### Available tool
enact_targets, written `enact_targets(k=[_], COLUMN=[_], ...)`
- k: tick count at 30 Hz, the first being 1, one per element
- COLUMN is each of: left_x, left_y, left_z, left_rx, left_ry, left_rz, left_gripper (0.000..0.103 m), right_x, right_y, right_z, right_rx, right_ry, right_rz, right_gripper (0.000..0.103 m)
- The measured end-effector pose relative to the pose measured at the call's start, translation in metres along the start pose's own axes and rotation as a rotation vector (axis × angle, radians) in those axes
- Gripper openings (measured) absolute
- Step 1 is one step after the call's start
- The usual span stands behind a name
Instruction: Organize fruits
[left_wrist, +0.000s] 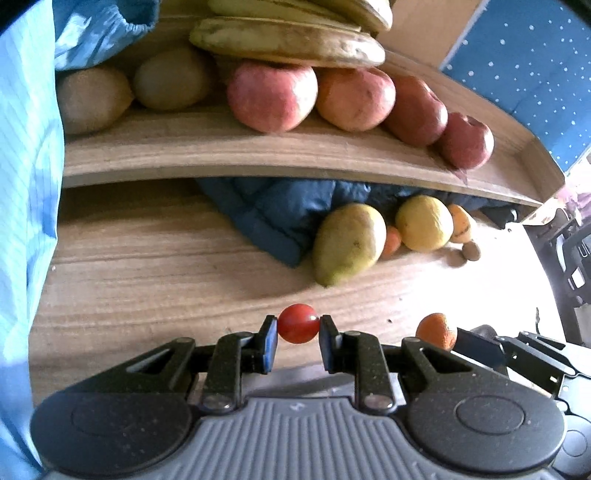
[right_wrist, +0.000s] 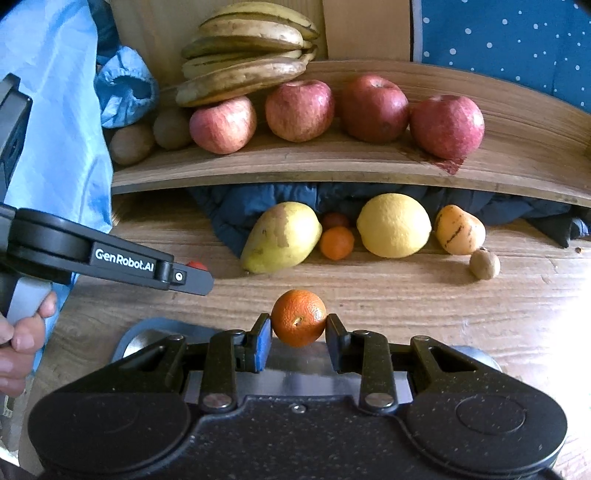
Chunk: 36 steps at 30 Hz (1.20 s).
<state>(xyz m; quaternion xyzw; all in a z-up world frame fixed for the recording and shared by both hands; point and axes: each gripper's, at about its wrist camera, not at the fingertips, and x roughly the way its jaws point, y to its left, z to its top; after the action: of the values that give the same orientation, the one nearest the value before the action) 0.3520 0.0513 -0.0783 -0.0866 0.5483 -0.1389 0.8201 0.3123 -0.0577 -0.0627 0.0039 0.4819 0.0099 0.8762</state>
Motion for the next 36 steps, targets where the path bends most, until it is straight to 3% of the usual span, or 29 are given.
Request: enact_targets(k=[24,36], left_x=[-0.026,-0.035], left_y=[-0.031,-0.051], left_z=[-0.059,-0.081], left_rx=[-0.068,-0.051], left_ry=[-0.007,0.031], left_rz=[0.033,0.035], left_gripper=[0.026,0.026], right_x=[-0.048,-0.067], right_y=[-0.008,-0.009], right_z=[-0.045,-0.077], right_rx=[-0.111,-0.175], right_ry=[0.017,0.062], right_rz=[0.094,0.151], right_gripper=[0.033,0.033])
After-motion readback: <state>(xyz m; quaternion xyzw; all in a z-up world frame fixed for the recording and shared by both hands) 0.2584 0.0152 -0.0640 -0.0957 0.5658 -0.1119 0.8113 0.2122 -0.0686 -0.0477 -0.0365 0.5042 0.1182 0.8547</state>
